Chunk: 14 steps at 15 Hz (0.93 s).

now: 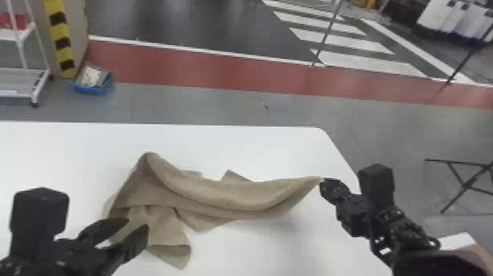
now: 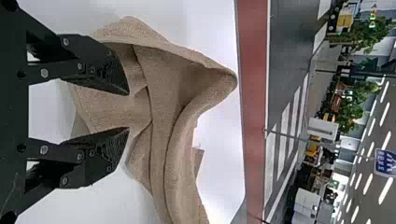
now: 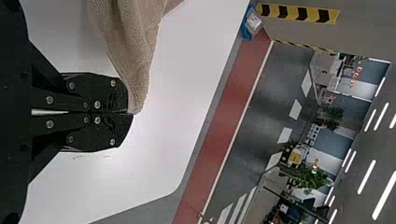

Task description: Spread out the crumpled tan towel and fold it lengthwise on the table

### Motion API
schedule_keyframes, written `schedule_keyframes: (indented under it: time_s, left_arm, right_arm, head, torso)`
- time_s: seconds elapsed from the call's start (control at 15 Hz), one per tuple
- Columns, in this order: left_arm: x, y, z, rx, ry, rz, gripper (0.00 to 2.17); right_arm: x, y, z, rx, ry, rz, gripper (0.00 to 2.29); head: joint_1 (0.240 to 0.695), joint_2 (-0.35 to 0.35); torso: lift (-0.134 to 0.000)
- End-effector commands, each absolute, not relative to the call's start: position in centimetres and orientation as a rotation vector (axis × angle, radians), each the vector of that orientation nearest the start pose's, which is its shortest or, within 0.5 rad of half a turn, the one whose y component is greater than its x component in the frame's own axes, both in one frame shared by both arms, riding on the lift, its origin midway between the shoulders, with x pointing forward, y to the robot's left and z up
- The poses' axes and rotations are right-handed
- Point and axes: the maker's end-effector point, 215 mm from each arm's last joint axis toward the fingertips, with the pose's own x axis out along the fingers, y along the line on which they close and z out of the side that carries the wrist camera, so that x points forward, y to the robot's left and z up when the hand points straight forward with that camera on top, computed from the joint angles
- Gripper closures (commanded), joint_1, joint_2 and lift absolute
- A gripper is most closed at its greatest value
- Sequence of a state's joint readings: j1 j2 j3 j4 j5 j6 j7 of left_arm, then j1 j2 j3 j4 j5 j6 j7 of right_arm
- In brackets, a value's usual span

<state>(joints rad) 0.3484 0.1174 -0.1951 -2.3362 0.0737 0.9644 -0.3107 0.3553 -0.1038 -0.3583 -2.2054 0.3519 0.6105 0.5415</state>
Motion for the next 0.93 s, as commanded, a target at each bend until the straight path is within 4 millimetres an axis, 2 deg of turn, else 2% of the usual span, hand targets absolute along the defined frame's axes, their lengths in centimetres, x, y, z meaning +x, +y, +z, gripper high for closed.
schedule_keyframes:
  time_s: [0.0, 0.13, 0.27, 0.47, 0.67, 0.87]
  left_arm:
    - [39.4, 4.8, -40.6, -0.035, 0.601, -0.589, 0.31]
    - [39.6, 2.6, -42.2, -0.018, 0.624, -0.617, 0.31]
    - [40.5, 1.4, -43.2, 0.002, 0.622, -0.628, 0.31]
    - [41.7, 1.1, -44.5, 0.023, 0.637, -0.618, 0.31]
    - [41.6, 1.5, -46.2, 0.032, 0.673, -0.609, 0.33]
    - [42.2, 2.1, -46.2, 0.043, 0.663, -0.588, 0.94]
  right_arm:
    - [44.4, -39.3, -36.2, -0.363, 0.459, 0.038, 2.15]
    - [44.2, -39.3, -36.4, -0.359, 0.465, 0.037, 2.15]
    - [43.9, -39.5, -36.5, -0.361, 0.469, 0.034, 2.15]
    - [43.7, -39.9, -36.3, -0.361, 0.469, 0.026, 2.15]
    - [43.6, -39.9, -36.3, -0.359, 0.468, 0.024, 2.15]
    - [43.6, -39.8, -36.4, -0.353, 0.47, 0.022, 2.15]
  head:
    - [0.695, -0.35]
    - [0.695, -0.35]
    - [0.695, -0.35]
    - [0.695, -0.35]
    - [0.695, -0.35]
    - [0.695, -0.35]
  torso:
    - [-0.124]
    - [-0.124]
    - [-0.124]
    - [-0.124]
    - [-0.124]
    - [-0.124]
